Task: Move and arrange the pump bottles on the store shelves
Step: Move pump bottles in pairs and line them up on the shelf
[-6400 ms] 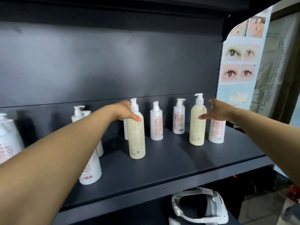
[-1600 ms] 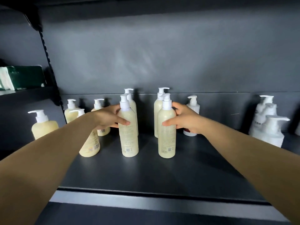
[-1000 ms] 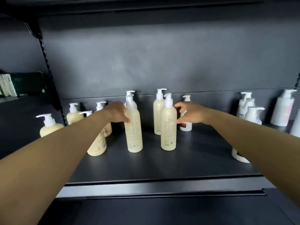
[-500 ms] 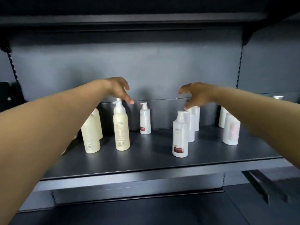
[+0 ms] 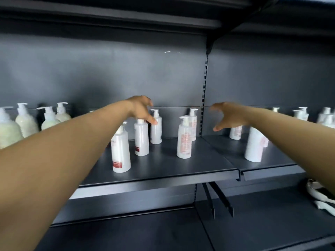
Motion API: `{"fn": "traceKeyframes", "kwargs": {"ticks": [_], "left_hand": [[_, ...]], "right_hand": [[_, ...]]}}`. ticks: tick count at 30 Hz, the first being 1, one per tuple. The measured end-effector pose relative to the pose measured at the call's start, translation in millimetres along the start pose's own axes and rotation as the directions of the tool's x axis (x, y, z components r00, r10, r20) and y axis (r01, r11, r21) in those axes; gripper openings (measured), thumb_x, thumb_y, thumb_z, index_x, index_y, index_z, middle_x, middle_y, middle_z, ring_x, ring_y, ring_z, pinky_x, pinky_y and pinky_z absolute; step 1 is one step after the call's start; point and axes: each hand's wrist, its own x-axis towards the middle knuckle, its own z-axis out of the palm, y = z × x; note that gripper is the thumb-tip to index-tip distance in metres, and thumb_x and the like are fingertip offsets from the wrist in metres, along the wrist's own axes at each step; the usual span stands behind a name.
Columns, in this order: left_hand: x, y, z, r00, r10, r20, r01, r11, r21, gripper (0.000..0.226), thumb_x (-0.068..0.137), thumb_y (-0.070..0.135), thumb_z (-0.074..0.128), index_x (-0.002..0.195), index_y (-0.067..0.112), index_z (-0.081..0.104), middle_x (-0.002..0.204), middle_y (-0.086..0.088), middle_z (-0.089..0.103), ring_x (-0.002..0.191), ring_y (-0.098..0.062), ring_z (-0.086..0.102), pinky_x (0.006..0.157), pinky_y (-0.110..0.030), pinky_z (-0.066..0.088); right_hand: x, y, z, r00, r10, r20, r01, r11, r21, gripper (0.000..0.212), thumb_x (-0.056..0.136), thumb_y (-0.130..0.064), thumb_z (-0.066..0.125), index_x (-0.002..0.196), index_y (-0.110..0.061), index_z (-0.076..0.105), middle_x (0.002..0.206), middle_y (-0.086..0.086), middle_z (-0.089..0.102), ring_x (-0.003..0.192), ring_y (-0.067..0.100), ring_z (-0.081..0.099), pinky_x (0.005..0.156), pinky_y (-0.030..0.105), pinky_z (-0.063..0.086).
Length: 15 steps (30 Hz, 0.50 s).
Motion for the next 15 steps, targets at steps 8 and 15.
{"fn": "traceKeyframes", "kwargs": {"ticks": [8,15], "left_hand": [[48,46,63,0.994,0.024,0.103,-0.021,0.999,-0.032,0.082,0.077,0.040,0.073,0.145,0.016,0.033,0.148,-0.006,0.036,0.134,-0.023,0.039,0.109,-0.032,0.036],[96,55,106,0.989,0.012,0.148,0.007,0.991,-0.131,0.087,0.074,0.041,0.075,0.145,0.015,0.033,0.140,-0.004,0.045,0.124,-0.021,0.048,0.101,-0.028,0.040]], "right_hand": [[6,88,24,0.995,0.088,0.036,-0.090,0.993,0.077,0.077,0.077,-0.029,0.075,0.143,-0.024,0.036,0.138,0.008,0.048,0.126,0.027,0.046,0.096,0.029,0.037],[26,159,34,0.988,0.150,-0.044,-0.144,0.983,0.111,0.078,0.076,-0.026,0.077,0.143,-0.018,0.037,0.138,0.007,0.051,0.128,0.027,0.045,0.103,0.031,0.037]]}}
